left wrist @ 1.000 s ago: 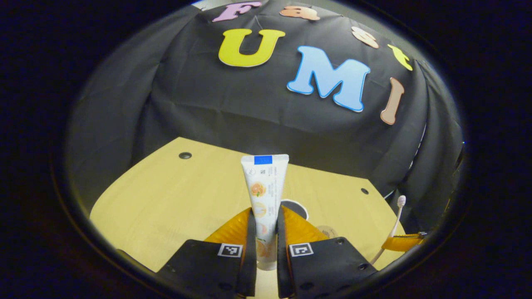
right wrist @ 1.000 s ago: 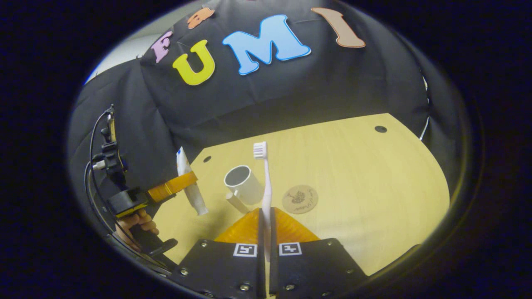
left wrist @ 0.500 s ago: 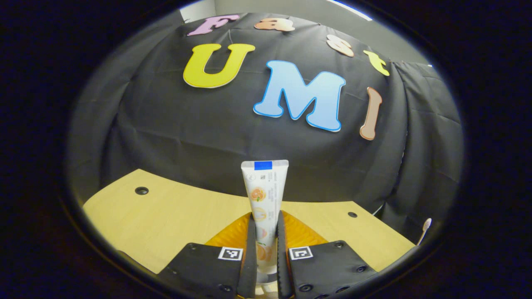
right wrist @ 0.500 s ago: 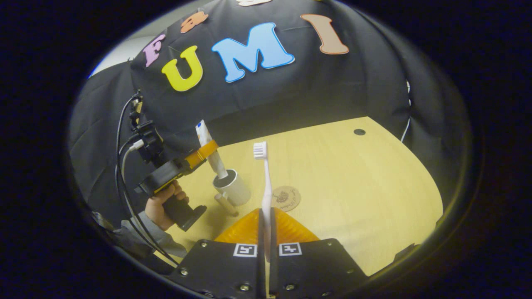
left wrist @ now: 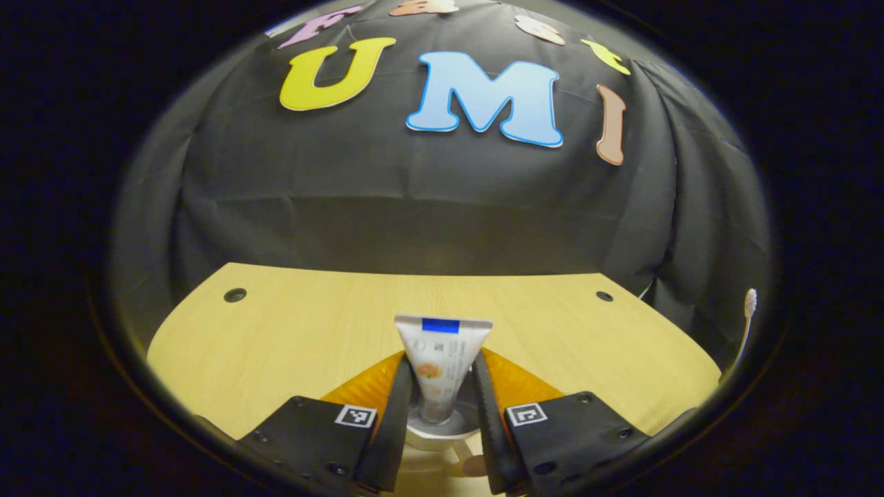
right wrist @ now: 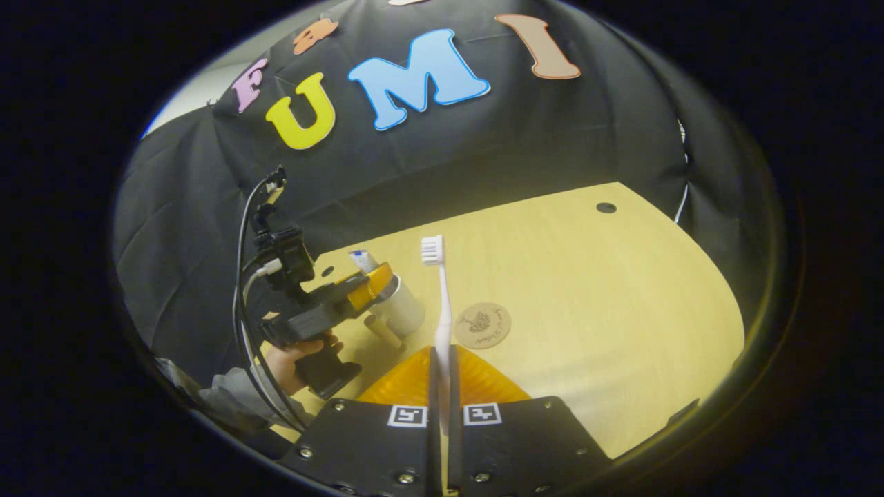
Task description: Put the toothbrush and toothpaste on the desktop into the cup, then pick up the cup and place it on the coaster on the desktop.
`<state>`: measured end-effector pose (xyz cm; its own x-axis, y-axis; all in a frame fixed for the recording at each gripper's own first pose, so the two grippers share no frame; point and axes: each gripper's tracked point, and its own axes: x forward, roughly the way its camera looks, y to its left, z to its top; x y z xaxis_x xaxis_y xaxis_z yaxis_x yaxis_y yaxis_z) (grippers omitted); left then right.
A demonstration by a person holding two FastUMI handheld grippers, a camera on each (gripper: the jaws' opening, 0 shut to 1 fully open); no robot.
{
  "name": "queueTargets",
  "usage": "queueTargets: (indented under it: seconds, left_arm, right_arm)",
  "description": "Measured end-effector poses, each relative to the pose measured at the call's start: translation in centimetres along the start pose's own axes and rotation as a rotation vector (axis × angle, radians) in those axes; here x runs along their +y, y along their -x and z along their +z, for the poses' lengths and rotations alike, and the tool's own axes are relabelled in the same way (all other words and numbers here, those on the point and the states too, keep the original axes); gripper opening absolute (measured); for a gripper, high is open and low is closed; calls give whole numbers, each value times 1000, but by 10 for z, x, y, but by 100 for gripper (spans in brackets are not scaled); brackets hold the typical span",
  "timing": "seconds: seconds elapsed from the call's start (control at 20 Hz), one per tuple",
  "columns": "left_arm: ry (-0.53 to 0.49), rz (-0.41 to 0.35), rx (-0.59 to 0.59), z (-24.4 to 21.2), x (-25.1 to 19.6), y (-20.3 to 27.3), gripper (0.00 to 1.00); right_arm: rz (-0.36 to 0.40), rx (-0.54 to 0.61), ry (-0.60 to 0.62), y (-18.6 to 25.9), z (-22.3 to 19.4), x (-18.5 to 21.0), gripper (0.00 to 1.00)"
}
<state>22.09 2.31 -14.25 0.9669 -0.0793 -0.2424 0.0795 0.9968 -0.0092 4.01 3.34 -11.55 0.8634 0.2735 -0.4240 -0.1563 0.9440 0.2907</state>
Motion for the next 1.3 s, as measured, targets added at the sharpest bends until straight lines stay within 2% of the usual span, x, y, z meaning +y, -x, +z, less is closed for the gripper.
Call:
queueTargets:
  seconds: [0.15,0.2,0.35,0.4,0.45,0.55,0.65,0.7,0.8,0.85,0.95,1.2,1.25,1.3]
  left_arm:
    - [17,2,6,0,-2,9,68]
    - [32,14,15,0,0,16,86]
    - [55,22,16,5,3,43,89]
    - [51,35,14,9,6,58,98]
    - [47,45,18,11,9,70,95]
    - [53,43,49,4,11,90,99]
    - [82,34,78,-5,9,110,97]
    - [90,32,84,-8,9,116,97]
    - [102,30,98,-13,10,125,95]
    - [125,28,111,-19,11,130,97]
    - [176,9,140,-30,7,139,97]
    - [231,32,215,-59,13,159,99]
    - [233,43,220,-58,17,159,95]
    - [225,54,212,-54,23,159,95]
  right_arm:
    - [13,-25,30,-4,11,4,5]
    - [24,-45,47,-6,19,9,5]
    - [59,-95,107,-19,42,25,5]
    - [80,-121,128,-27,55,35,5]
    - [104,-141,147,-35,64,45,5]
    - [142,-171,179,-53,79,60,4]
    - [197,-207,212,-79,94,82,8]
    - [218,-220,228,-90,100,91,5]
    - [250,-240,270,-111,106,107,5]
    - [269,-257,297,-121,109,115,7]
    - [311,-287,331,-135,113,134,4]
    - [283,-288,450,-173,98,143,5]
    - [277,-286,470,-177,94,145,6]
    - [257,-290,496,-179,93,144,6]
